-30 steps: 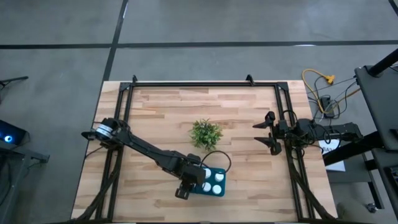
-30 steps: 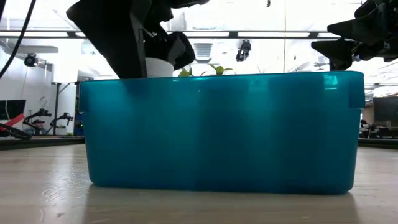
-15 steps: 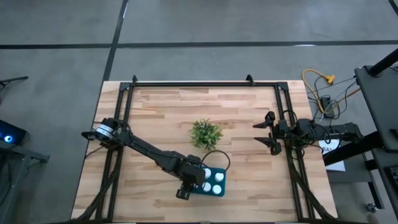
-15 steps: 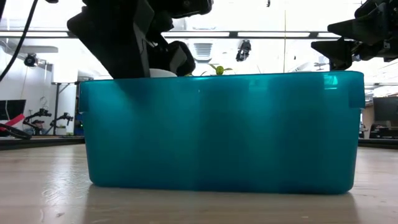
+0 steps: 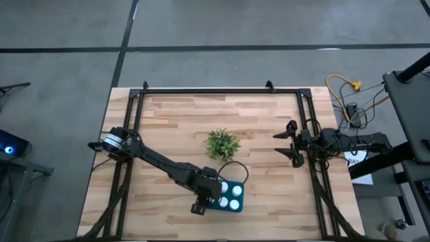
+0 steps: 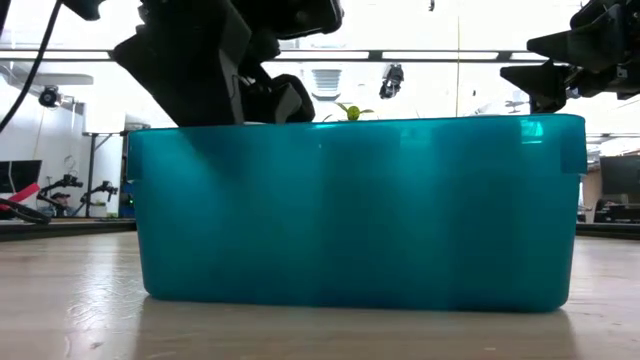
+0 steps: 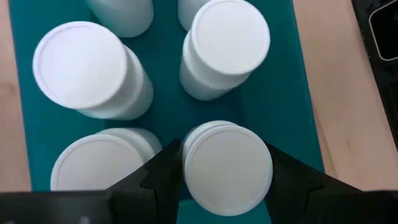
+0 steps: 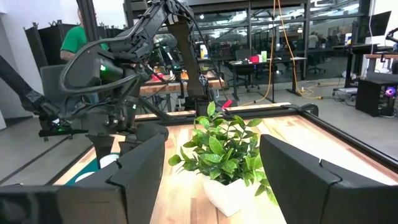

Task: Pick and place pill bottles into a basket
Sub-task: Put the white medicine bottle into the blue bin

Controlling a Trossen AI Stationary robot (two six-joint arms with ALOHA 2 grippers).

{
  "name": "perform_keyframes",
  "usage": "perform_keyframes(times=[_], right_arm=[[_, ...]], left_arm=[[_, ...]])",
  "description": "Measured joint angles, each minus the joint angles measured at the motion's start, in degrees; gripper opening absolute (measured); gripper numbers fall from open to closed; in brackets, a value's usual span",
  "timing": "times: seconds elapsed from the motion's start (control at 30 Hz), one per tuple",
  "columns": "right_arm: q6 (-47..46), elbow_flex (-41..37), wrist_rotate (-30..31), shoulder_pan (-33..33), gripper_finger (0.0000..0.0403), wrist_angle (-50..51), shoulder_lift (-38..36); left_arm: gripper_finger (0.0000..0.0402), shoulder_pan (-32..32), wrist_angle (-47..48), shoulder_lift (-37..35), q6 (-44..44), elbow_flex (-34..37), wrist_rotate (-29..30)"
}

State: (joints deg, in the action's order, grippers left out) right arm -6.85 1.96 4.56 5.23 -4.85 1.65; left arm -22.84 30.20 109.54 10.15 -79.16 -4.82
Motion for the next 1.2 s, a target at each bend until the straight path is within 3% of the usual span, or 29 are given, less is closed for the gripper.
perform_keyframes(times=[0.33, 0.6, 1.2], right_arm=[[0.0, 0.0, 0.0, 0.0, 0.0249, 0.0, 0.0], [0.0, 0.0, 0.0, 0.0, 0.0256, 0.0, 0.0], [0.0, 0.0, 0.0, 0.0, 0.0255, 0.0, 0.0]], left_arm=[[0.0160, 0.1, -0.2, 0.0, 0.0, 0.1, 0.0], [0.0196, 0.2, -0.7, 0.0, 0.0, 0.1, 0.0], [0.0203, 0.4, -2.7, 0.0, -0.1, -0.5, 0.0]])
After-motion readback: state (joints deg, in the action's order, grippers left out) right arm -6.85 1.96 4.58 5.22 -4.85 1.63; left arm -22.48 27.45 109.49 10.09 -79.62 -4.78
